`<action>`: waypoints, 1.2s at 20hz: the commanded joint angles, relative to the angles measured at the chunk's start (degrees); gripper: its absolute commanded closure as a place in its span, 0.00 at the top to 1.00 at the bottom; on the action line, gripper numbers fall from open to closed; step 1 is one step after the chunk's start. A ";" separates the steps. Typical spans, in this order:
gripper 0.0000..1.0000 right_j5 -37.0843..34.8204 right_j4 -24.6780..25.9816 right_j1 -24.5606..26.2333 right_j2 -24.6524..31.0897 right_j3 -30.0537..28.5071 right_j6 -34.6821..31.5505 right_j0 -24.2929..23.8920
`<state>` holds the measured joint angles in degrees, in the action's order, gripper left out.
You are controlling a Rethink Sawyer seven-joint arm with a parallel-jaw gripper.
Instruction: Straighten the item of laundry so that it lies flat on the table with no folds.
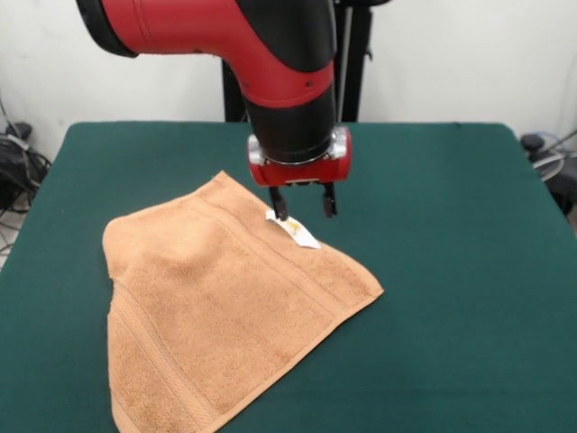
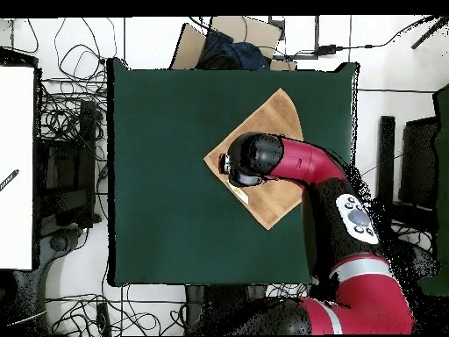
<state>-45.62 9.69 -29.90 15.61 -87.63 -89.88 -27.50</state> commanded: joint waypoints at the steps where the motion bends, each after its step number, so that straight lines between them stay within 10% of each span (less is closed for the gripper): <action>1: 1.00 3.81 2.40 1.30 -0.01 -1.43 -4.07 1.18; 24: 1.00 4.43 0.34 6.57 2.13 0.45 -3.53 -0.81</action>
<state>-45.61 9.68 -24.37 15.59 -86.97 -89.88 -28.33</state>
